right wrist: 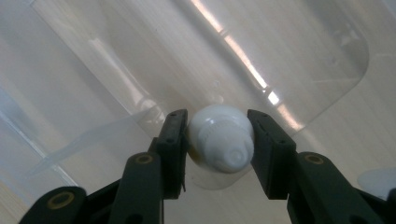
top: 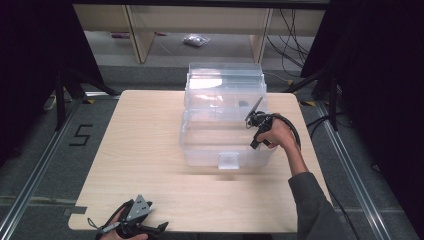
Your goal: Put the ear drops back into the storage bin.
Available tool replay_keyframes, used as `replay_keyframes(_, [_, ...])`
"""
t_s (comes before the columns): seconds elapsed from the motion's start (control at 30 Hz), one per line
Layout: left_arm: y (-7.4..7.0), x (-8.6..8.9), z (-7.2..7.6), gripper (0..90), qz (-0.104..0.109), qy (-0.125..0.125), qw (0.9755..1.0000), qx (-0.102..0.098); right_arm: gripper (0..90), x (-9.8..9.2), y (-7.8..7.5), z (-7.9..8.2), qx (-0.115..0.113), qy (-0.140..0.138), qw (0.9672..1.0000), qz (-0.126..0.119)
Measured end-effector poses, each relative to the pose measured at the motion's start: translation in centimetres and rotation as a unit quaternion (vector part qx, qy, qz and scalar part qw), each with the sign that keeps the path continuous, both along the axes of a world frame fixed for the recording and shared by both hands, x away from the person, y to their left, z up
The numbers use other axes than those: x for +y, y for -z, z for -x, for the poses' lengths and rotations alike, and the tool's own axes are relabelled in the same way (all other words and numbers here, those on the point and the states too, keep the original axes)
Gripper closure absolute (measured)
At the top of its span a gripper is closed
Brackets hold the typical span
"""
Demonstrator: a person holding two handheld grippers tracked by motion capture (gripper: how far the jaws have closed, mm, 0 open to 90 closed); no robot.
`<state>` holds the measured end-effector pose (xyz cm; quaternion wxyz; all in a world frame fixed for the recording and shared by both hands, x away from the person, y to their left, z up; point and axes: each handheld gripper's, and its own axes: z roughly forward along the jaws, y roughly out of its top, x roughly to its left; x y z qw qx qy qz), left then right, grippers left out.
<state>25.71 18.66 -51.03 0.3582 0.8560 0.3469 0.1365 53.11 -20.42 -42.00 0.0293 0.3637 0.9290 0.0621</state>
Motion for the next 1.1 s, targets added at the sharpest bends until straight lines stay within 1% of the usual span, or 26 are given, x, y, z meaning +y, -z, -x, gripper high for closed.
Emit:
replay_keyframes(0.03, [0.0,0.0,0.0,15.5,0.003,-0.001,1.0,0.001,60.1,0.0,0.1,0.0,0.0,0.0,1.0,0.003])
replay_keyframes(0.1, [0.0,0.1,0.0,15.5,-0.005,-0.001,1.0,0.003,60.1,-0.1,0.1,-0.1,-0.001,-0.004,1.0,0.004])
replay_keyframes(0.17, [0.0,0.0,0.0,15.5,0.005,-0.006,1.0,0.002,60.1,0.1,0.2,0.0,0.01,0.005,0.9999,0.009])
replay_keyframes(0.2, [-0.1,0.2,-0.1,15.5,-0.013,0.01,0.9999,0.001,60.1,-0.1,0.4,-0.1,-0.001,-0.009,0.9999,0.005])
replay_keyframes(0.23, [0.0,0.0,0.0,15.5,-0.003,-0.004,1.0,-0.001,60.1,-0.1,0.5,-0.1,-0.001,-0.009,1.0,0.004])
replay_keyframes(0.27, [0.0,0.0,0.0,15.5,0.001,-0.003,1.0,0.001,60.1,-0.1,0.6,-0.2,0.0,-0.009,0.9999,0.008])
replay_keyframes(0.3, [0.0,0.0,0.0,15.5,0.006,-0.007,0.9999,0.004,60.1,0.0,0.6,0.0,0.007,0.004,0.9999,0.01])
replay_keyframes(0.33, [0.0,0.0,0.0,15.5,0.004,-0.005,1.0,0.001,60.1,-0.1,0.8,-0.2,0.007,-0.006,0.9999,0.012])
replay_keyframes(0.37, [-0.1,0.1,0.0,15.5,-0.002,0.005,1.0,0.002,60.0,0.0,0.8,0.0,0.016,0.011,0.9997,0.016])
replay_keyframes(0.4, [-0.1,0.1,0.0,15.5,-0.002,0.005,1.0,0.002,60.1,0.0,1.0,-0.1,0.014,0.006,0.9998,0.015])
replay_keyframes(0.43, [0.0,0.0,0.0,15.5,0.001,-0.007,1.0,0.002,60.1,0.0,1.0,0.0,0.016,0.01,0.9997,0.017])
replay_keyframes(0.53, [0.0,0.0,0.0,15.5,0.005,-0.007,1.0,0.004,60.0,-0.1,1.2,0.0,0.02,0.017,0.9995,0.016])
replay_keyframes(0.57, [0.0,0.1,-0.1,15.5,-0.006,0.003,1.0,-0.003,60.0,-0.1,1.2,0.0,0.02,0.019,0.9994,0.018])
replay_keyframes(0.67, [0.0,0.0,0.0,15.5,0.004,-0.006,1.0,0.006,59.8,-0.2,1.2,0.0,0.013,0.01,0.9998,0.012])
replay_keyframes(0.7, [0.0,-0.1,0.0,15.5,0.007,-0.008,0.9999,0.004,59.2,-0.2,1.1,0.0,0.016,0.017,0.9997,0.012])
replay_keyframes(0.73, [-0.1,0.1,0.0,15.5,-0.005,0.007,1.0,0.002,57.8,-0.1,0.9,0.1,0.025,0.027,0.9992,0.016])
replay_keyframes(0.77, [0.0,0.0,0.0,15.5,0.0,0.0,1.0,0.0,55.6,-0.2,0.9,0.2,0.02,0.021,0.9995,0.011])
replay_keyframes(0.8, [0.0,0.0,0.0,15.5,-0.002,0.0,1.0,0.0,52.4,-0.1,0.7,0.3,0.022,0.025,0.9994,0.004])
replay_keyframes(0.83, [0.0,0.0,0.0,15.5,0.005,-0.007,1.0,0.003,47.3,-0.2,0.6,0.3,0.017,0.015,0.9997,0.008])
replay_keyframes(0.87, [-0.1,0.1,-0.1,15.6,-0.002,-0.003,1.0,-0.002,44.5,-0.1,0.3,0.5,0.029,0.025,0.9992,0.013])
replay_keyframes(0.9, [-0.1,0.1,0.0,15.5,0.002,-0.005,1.0,-0.002,43.5,-0.3,0.1,0.5,0.011,0.008,0.9999,0.0])
replay_keyframes(0.93, [-0.1,0.1,0.0,15.5,0.002,-0.005,1.0,-0.002,42.1,-0.2,-0.4,0.8,0.008,0.028,0.9996,-0.004])
replay_keyframes(1.0, [0.0,0.1,-0.1,15.5,-0.004,-0.002,1.0,0.0,38.9,-0.5,-1.1,1.0,-0.016,0.025,0.9993,-0.023])
replay_keyframes(1.03, [0.0,0.1,-0.1,15.5,-0.003,-0.004,1.0,-0.002,37.2,-0.6,-1.6,1.1,-0.016,0.029,0.9992,-0.021])
replay_keyframes(1.07, [0.0,0.0,0.0,15.5,-0.001,-0.005,1.0,0.001,36.3,-0.6,-1.9,1.2,-0.022,0.038,0.9986,-0.029])
replay_keyframes(1.1, [0.0,0.0,0.0,15.5,0.003,-0.008,1.0,0.002,36.2,-1.0,-2.2,1.2,-0.035,0.024,0.9984,-0.036])
